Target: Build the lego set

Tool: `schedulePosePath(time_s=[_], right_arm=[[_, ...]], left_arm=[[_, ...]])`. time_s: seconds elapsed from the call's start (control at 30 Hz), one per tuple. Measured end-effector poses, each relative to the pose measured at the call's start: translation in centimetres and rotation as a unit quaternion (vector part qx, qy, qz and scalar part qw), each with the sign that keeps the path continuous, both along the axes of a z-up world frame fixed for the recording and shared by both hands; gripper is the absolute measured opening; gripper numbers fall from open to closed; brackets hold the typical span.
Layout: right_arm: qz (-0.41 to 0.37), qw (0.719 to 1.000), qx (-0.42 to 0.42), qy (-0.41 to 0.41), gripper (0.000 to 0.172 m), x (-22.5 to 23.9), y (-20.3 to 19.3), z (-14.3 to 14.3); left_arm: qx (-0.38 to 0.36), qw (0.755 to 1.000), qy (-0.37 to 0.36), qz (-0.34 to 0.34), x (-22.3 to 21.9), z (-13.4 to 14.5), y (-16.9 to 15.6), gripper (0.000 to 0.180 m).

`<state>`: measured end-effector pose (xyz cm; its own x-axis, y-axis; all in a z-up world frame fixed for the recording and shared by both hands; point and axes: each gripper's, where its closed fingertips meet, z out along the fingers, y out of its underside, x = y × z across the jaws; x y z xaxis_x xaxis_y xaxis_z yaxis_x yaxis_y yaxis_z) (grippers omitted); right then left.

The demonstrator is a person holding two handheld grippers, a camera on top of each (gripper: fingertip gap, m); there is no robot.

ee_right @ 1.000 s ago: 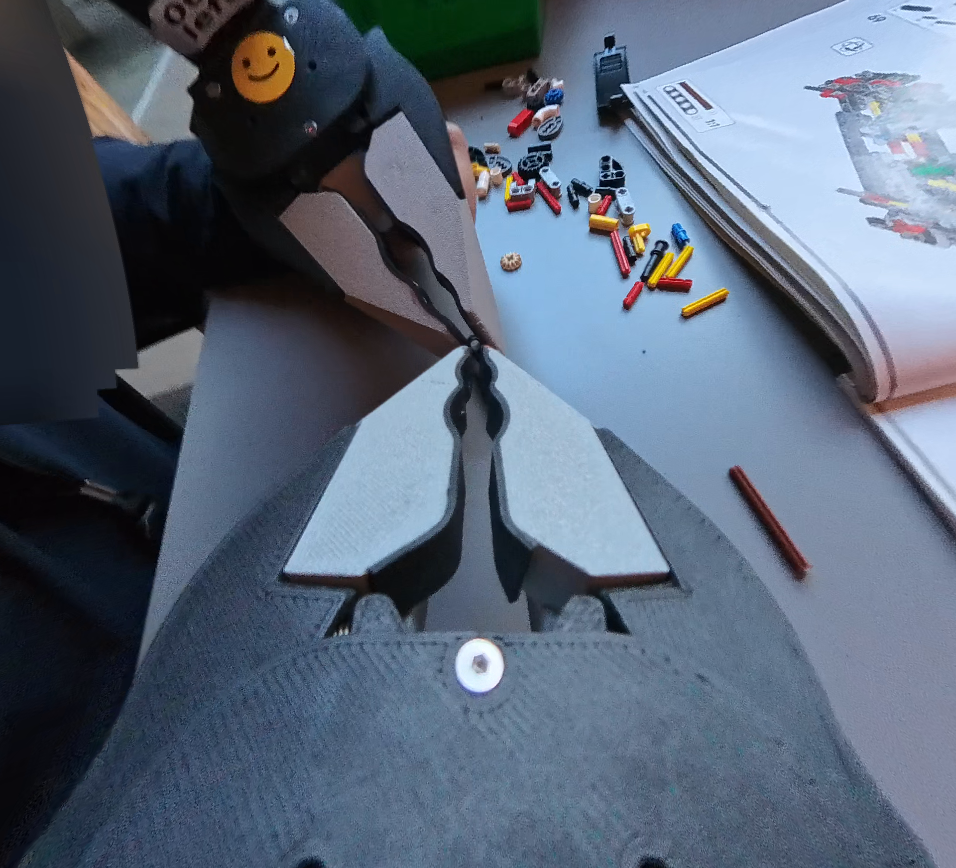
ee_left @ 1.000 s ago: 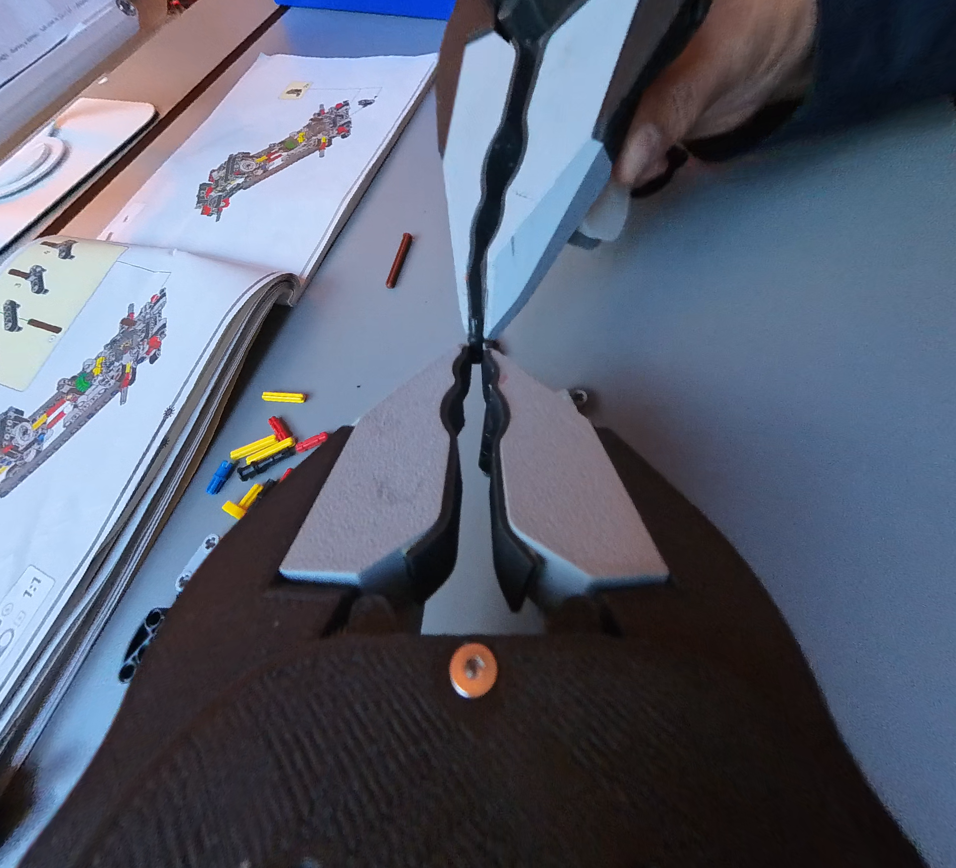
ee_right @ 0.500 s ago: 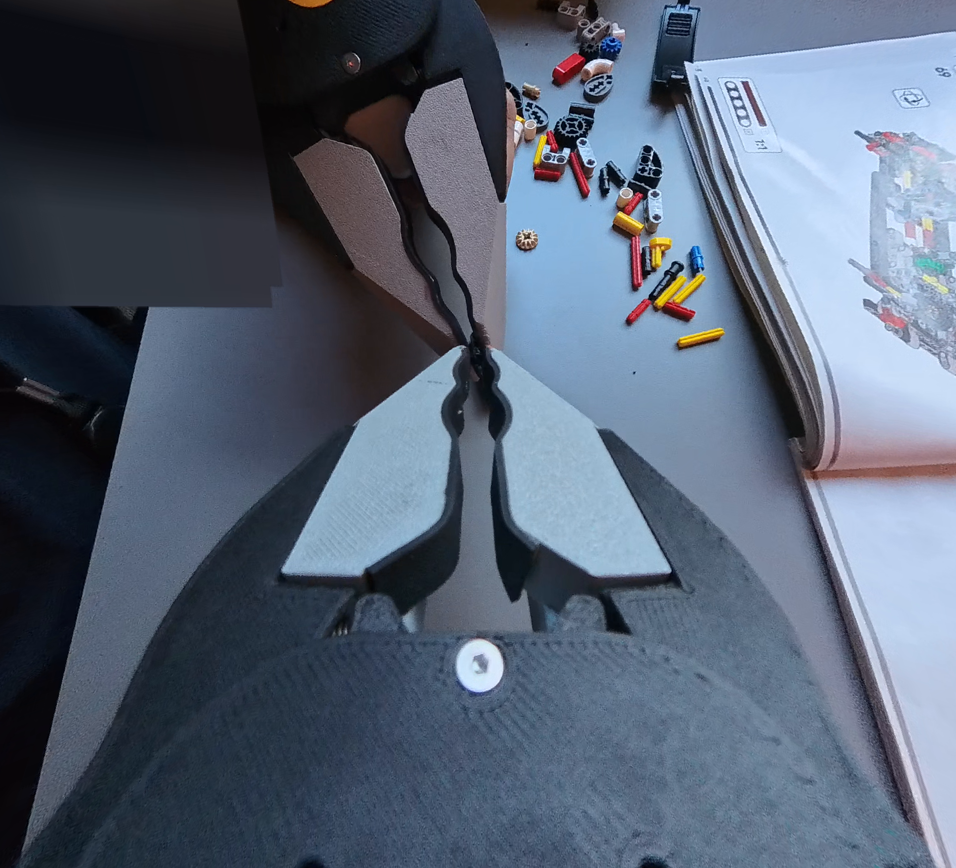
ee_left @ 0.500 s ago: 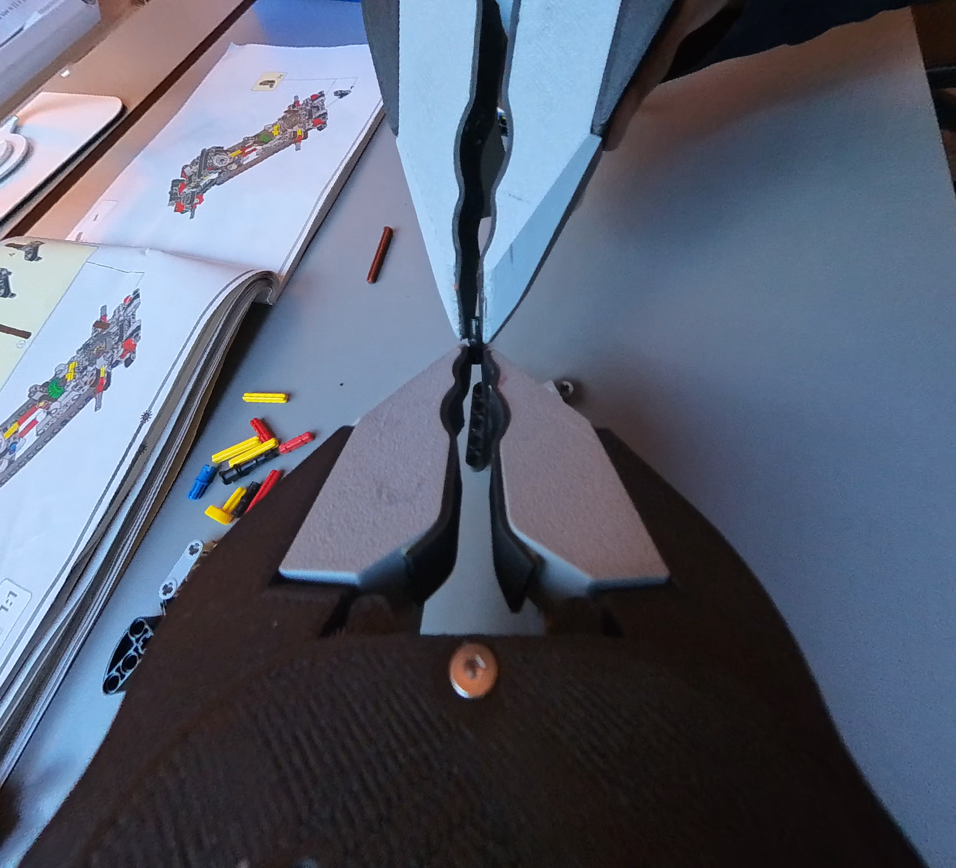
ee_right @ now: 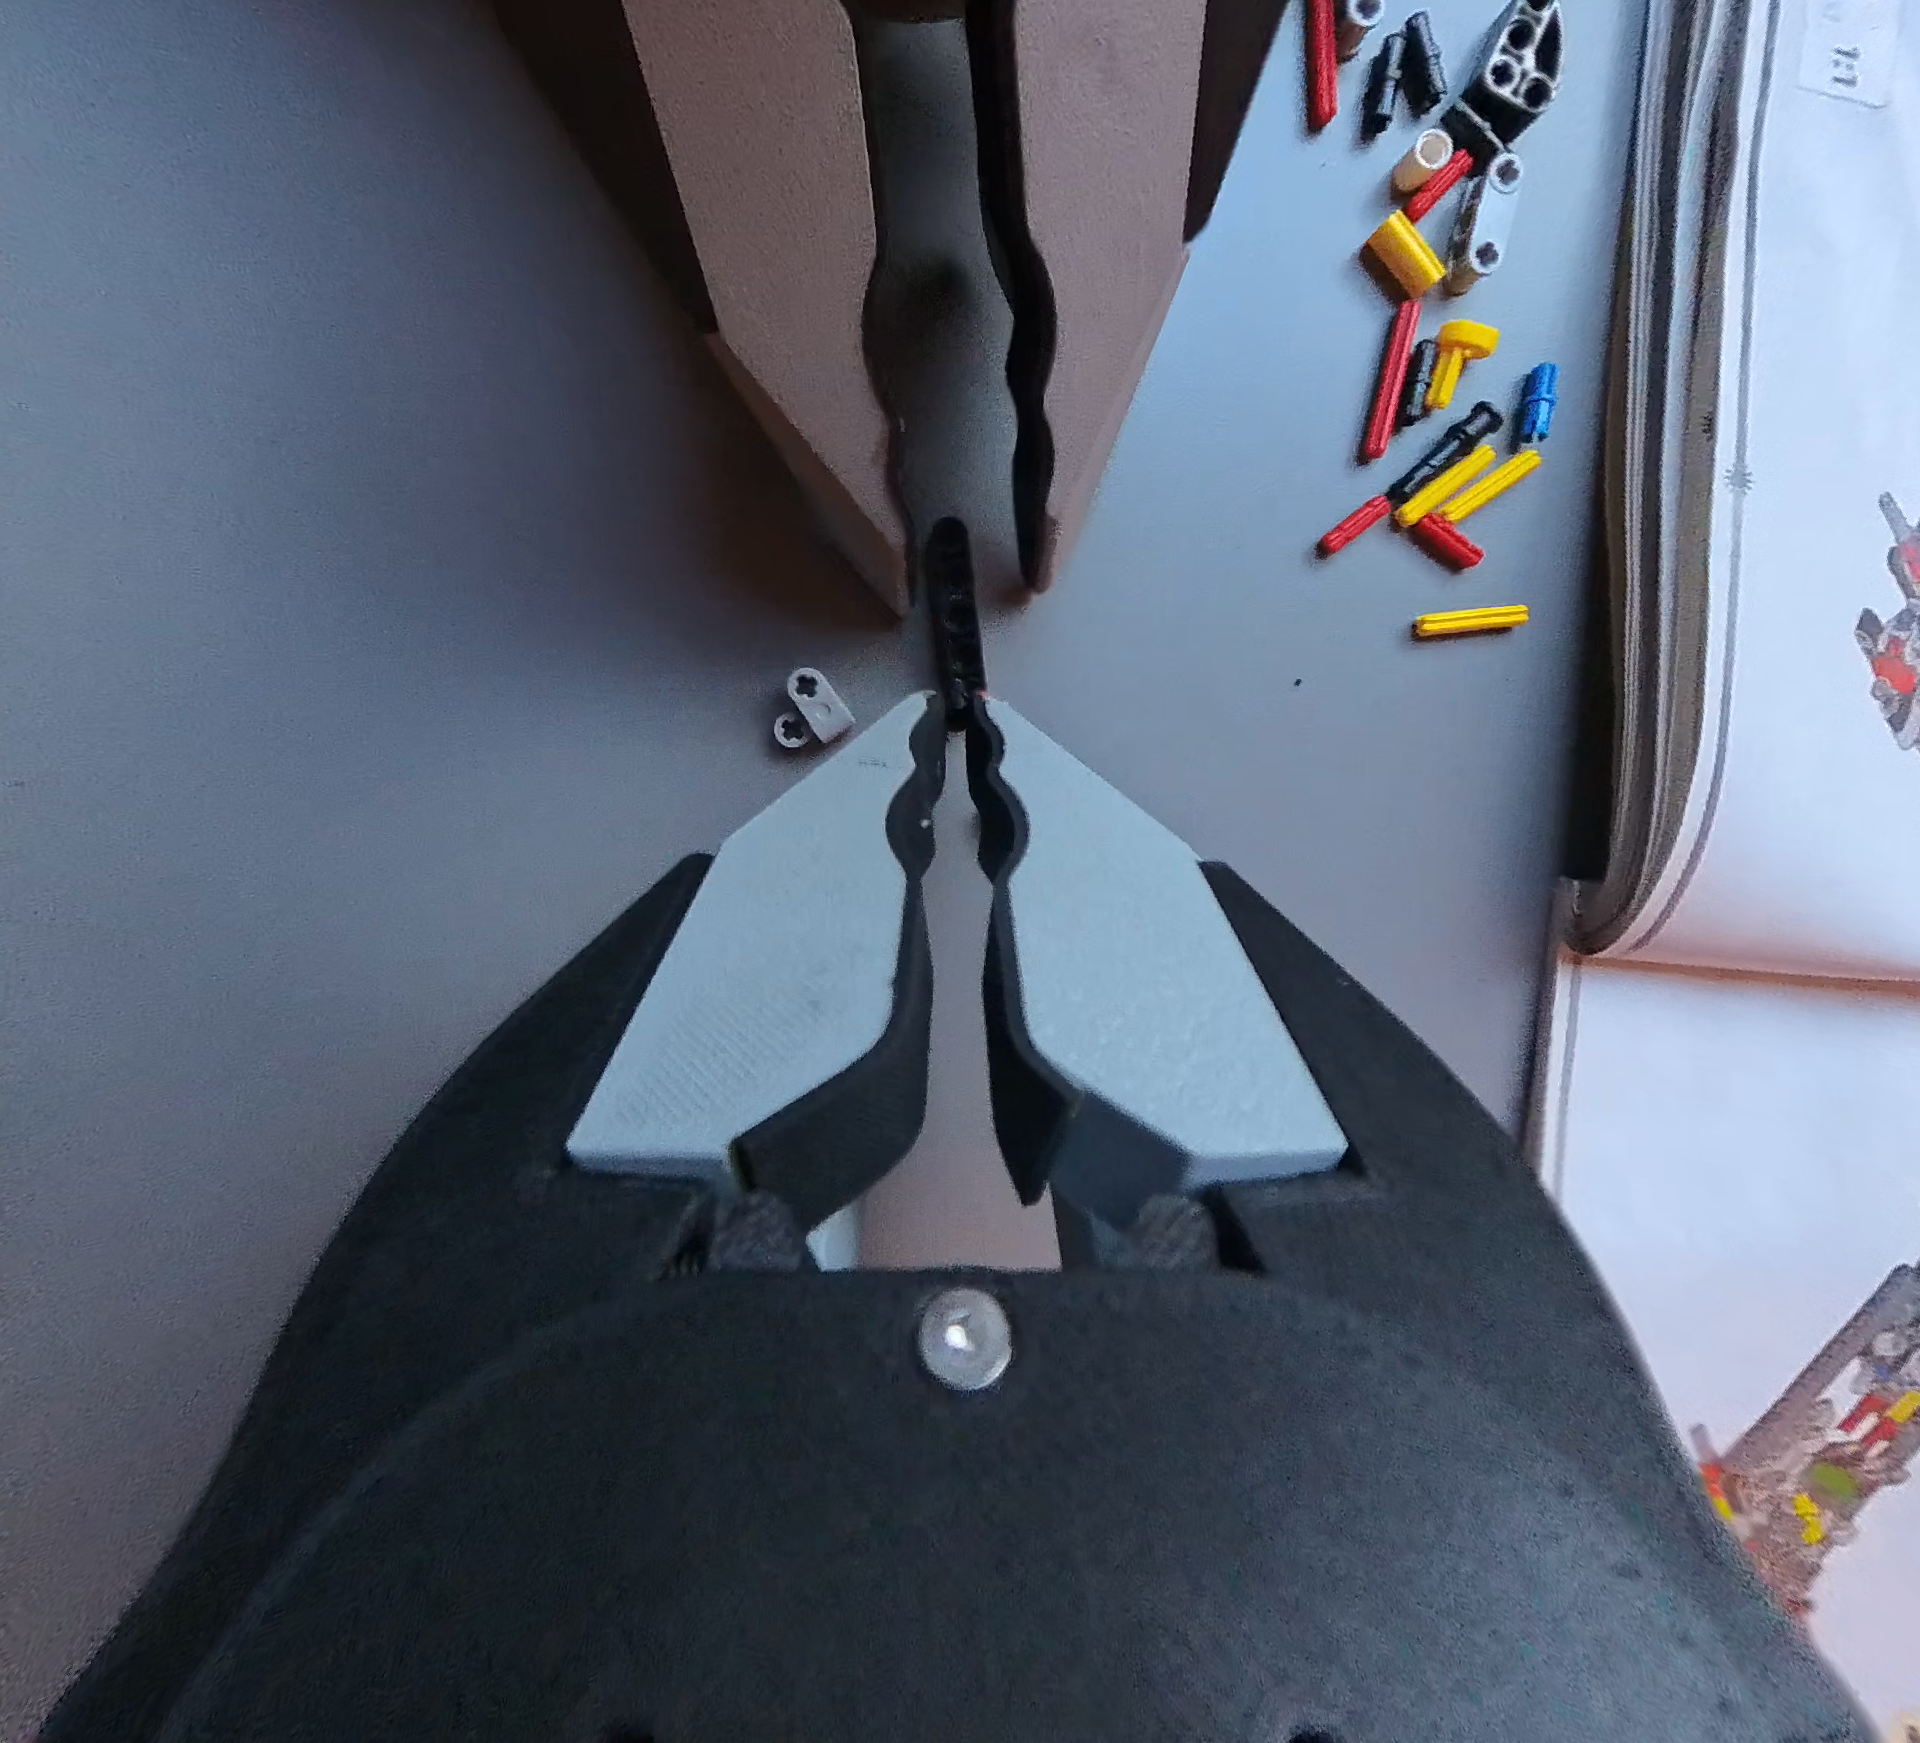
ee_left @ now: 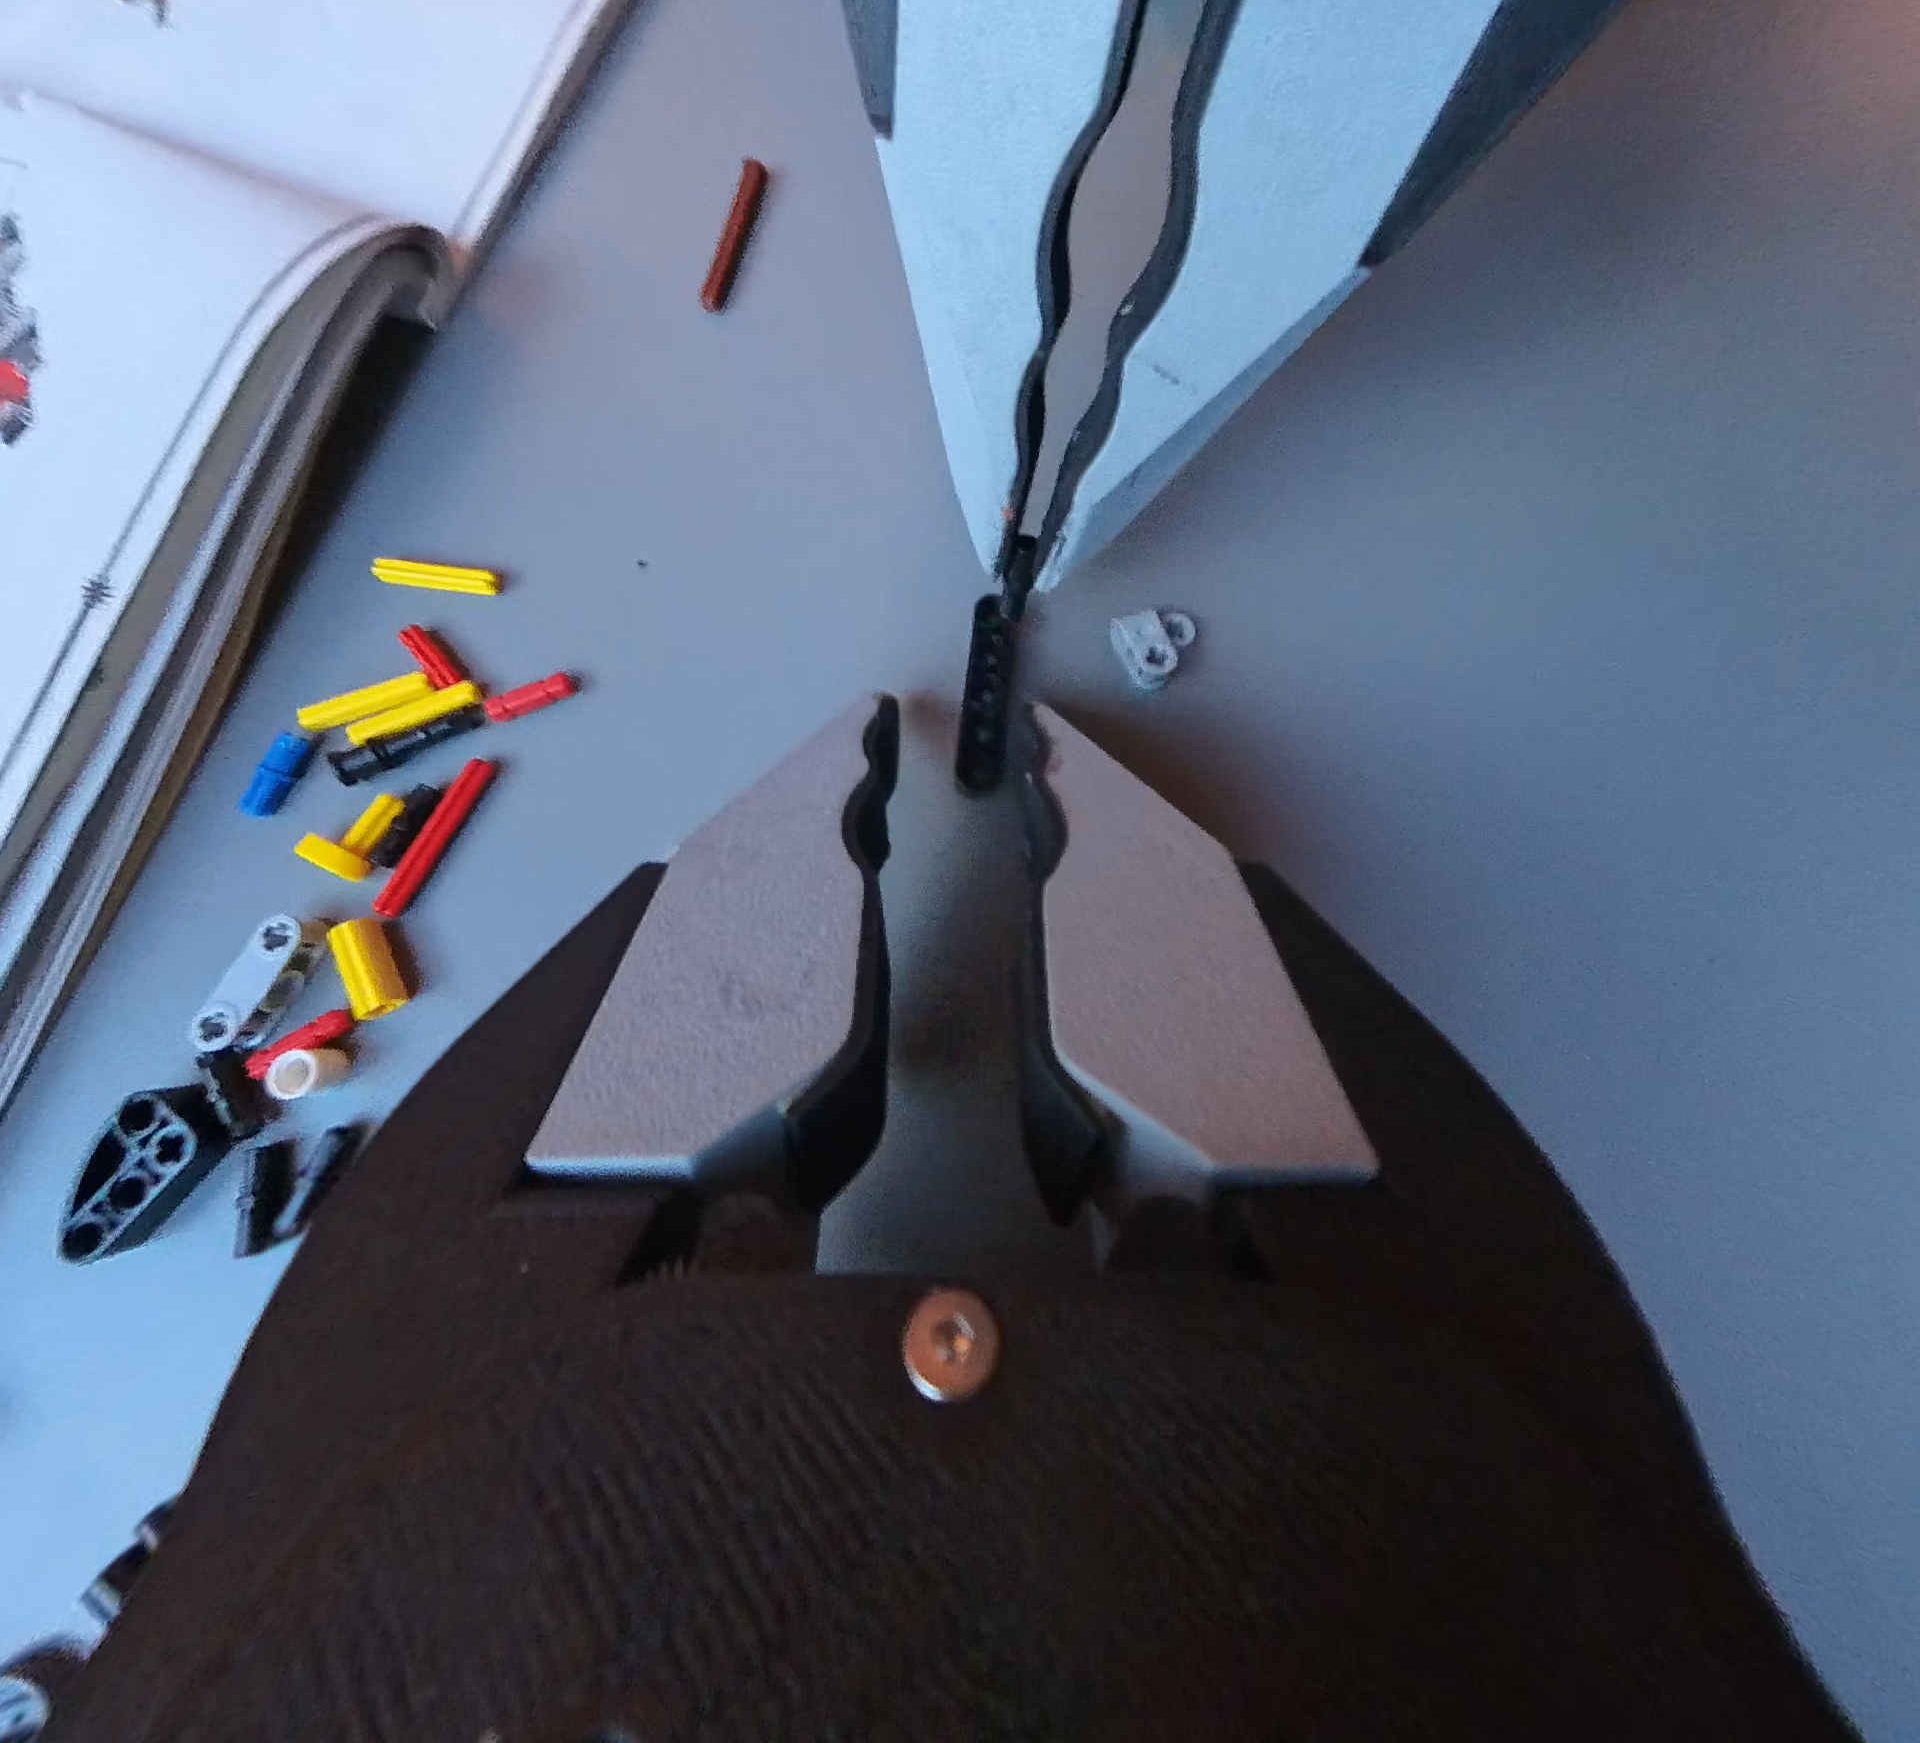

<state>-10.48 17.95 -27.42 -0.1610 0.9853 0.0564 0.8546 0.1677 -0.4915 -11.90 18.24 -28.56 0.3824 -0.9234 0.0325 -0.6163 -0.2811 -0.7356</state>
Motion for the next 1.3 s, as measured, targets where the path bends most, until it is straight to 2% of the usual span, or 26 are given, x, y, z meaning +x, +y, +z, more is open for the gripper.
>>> schedulePosePath(time_s=[0.07,0.13,0.17,0.6,0.73,0.87,0.97,1.03,1.1,1.2,1.3], right_arm=[[0.009,1.000,0.003,-0.010,0.001,0.0,-0.1,0.1],[0.015,1.000,0.012,-0.021,0.001,0.0,0.1,0.1],[0.018,0.999,0.019,-0.028,0.001,0.0,0.2,0.1],[0.045,0.992,0.053,-0.103,0.001,0.1,0.6,-0.4],[0.026,0.994,0.015,-0.104,0.001,-0.1,0.7,-0.4],[-0.018,0.994,-0.052,-0.099,0.001,-0.1,0.7,-0.4],[-0.067,0.985,-0.133,-0.091,0.001,-0.1,0.8,-0.4],[-0.076,0.982,-0.143,-0.092,0.001,-0.1,0.8,-0.5],[-0.068,0.983,-0.132,-0.106,0.001,-0.2,0.8,-0.6],[-0.029,0.991,-0.056,-0.114,0.001,-0.3,0.9,-0.9],[-0.007,0.997,0.000,-0.074,0.001,-0.2,0.8,-1.0]], left_arm=[[-0.011,1.000,0.005,-0.008,0.1,-0.3,-0.3,0.022],[-0.012,1.000,0.006,-0.009,0.1,-0.3,-0.4,0.007],[-0.014,1.000,0.005,-0.011,0.1,-0.3,-0.4,0.006],[-0.011,1.000,0.007,-0.009,0.2,-0.4,-0.2,0.006],[-0.011,1.000,0.007,-0.006,0.2,-0.4,-0.1,0.006],[-0.010,1.000,0.008,-0.005,0.2,-0.4,-0.1,0.006],[-0.009,1.000,0.008,-0.005,0.2,-0.4,-0.1,0.006],[-0.009,1.000,0.009,-0.004,0.2,-0.4,-0.1,0.006],[-0.008,1.000,0.009,-0.004,0.2,-0.4,-0.1,0.006],[-0.013,1.000,0.006,-0.002,0.2,-0.3,0.0,0.006],[-0.011,1.000,0.008,-0.001,0.2,-0.4,0.0,0.006]])
